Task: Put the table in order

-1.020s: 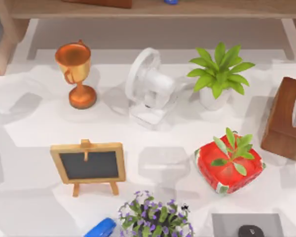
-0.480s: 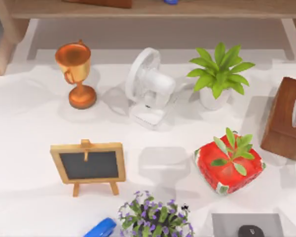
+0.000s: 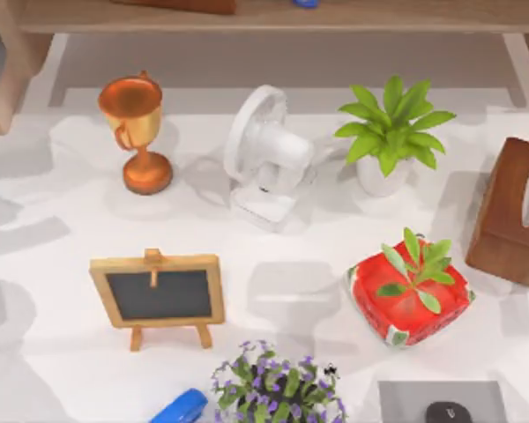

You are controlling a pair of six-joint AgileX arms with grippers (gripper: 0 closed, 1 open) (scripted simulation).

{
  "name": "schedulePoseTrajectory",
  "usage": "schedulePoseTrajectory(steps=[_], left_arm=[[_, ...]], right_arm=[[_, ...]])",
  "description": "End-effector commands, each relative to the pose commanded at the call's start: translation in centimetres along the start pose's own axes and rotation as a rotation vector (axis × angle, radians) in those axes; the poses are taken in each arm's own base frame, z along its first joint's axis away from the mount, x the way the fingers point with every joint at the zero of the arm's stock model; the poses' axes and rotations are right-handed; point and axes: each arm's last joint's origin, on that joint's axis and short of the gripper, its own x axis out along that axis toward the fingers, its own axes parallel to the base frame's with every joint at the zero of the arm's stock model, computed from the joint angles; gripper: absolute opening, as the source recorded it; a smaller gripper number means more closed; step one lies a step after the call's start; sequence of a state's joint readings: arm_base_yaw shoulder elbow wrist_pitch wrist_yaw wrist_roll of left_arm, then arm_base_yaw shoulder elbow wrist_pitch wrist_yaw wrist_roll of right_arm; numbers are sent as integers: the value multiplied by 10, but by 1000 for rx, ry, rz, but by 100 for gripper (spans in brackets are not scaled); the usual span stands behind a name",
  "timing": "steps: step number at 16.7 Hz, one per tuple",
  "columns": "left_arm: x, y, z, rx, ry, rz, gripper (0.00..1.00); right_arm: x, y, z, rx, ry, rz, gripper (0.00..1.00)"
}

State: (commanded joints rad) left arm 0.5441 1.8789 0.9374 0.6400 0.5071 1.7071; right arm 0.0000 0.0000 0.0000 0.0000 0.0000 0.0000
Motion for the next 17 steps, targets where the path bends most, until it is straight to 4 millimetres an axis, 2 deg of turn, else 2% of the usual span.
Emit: schedulePoseTrajectory(steps=[3,9,17], left_arm=[[9,-6,14,34,-63,-13,0],[10,-5,12,33,-57,-12,0],[39,-3,16,34,-63,-13,0]], right_arm=[[0,0,0,0,0,0,100],[0,0,0,0,0,0,100],[0,0,0,0,0,0,100]])
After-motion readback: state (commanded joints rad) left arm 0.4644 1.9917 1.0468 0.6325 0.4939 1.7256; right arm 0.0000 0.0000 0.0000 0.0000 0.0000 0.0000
